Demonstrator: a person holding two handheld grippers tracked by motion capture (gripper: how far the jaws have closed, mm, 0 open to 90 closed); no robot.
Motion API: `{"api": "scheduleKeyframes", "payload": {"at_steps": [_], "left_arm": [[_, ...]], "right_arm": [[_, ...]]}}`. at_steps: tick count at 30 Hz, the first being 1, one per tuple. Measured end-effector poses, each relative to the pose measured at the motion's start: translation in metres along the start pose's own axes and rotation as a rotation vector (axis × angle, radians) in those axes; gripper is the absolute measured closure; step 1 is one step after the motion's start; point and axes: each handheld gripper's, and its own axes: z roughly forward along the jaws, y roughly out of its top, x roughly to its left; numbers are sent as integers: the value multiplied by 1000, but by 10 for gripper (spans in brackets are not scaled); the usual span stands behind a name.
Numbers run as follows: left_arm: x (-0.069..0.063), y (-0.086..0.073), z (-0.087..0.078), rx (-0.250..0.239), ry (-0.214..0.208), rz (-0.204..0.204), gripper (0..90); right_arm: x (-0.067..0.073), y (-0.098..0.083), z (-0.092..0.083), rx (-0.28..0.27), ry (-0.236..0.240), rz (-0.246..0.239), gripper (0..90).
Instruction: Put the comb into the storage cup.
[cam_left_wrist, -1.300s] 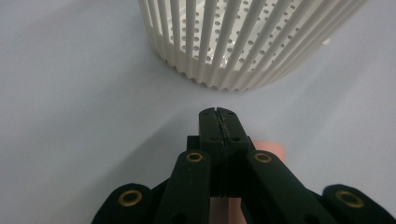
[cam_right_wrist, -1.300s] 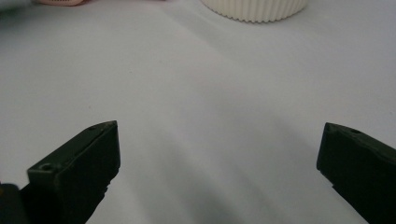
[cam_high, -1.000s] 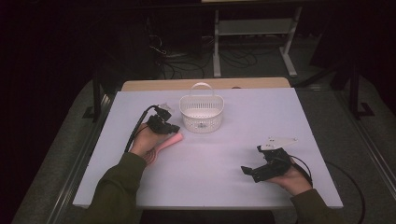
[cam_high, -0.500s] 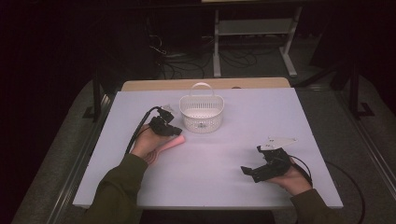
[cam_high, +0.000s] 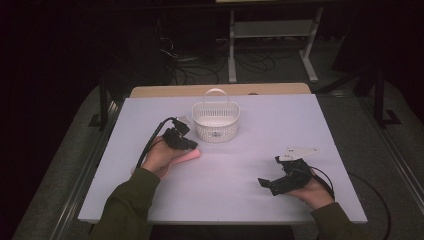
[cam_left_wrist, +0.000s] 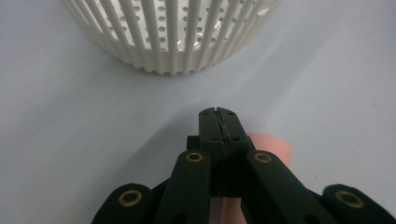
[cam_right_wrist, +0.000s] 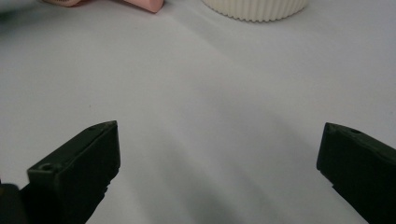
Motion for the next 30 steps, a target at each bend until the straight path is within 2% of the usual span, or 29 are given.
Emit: {"api": "scheduleKeyframes", "payload": {"at_steps": [19, 30], "left_arm": [[-27, -6, 4, 51, -29, 21, 900], [-42, -11, 0, 55, -53, 34, 900]], "right_arm": [[0, 0, -1, -2, -5, 2, 0], [-1, 0, -1, -6, -4, 5, 0]]}}
